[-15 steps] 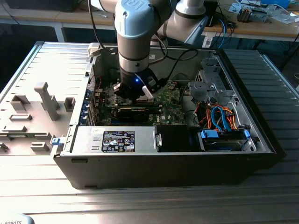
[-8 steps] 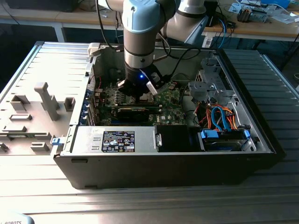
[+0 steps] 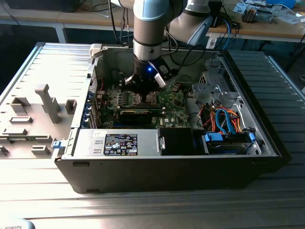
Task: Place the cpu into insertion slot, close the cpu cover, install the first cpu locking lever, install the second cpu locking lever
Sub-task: 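Install the second cpu locking lever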
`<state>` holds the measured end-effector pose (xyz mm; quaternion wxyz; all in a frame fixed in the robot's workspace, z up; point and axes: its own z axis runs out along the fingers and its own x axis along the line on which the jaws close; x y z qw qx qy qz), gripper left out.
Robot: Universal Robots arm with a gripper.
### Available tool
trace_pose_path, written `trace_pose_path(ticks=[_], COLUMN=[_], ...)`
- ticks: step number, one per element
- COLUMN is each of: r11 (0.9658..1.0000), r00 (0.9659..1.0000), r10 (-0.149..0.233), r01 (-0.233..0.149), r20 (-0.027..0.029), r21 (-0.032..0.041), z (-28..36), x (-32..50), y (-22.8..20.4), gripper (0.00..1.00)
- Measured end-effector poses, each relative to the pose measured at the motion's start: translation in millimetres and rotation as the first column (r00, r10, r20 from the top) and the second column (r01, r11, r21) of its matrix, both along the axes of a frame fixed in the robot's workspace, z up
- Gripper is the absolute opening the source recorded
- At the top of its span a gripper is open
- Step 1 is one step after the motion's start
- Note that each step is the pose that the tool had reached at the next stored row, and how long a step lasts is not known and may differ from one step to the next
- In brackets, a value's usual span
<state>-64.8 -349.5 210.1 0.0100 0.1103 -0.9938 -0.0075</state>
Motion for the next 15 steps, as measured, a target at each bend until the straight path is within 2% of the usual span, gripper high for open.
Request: trace_pose_path(ticks=[2,4,6,7,15], r11=[0.9996,0.9986,0.9980,0.9979,0.9979], r00=[1.0000,1.0000,1.0000,1.0000,1.0000], r10=[0.000,0.000,0.000,0.000,0.000], r01=[0.000,0.000,0.000,0.000,0.000], r20=[-0.0001,-0.0001,0.0000,0.0000,0.0000], r21=[-0.0267,-0.0523,-0.0627,-0.0652,-0.0651], z=[7.6,23.9,31.2,34.4,34.9], x=[0.1,0.1,0.1,0.2,0.2], y=[0.6,1.6,2.3,2.5,2.5], gripper=[0.11,0.11,0.11,0.11,0.11])
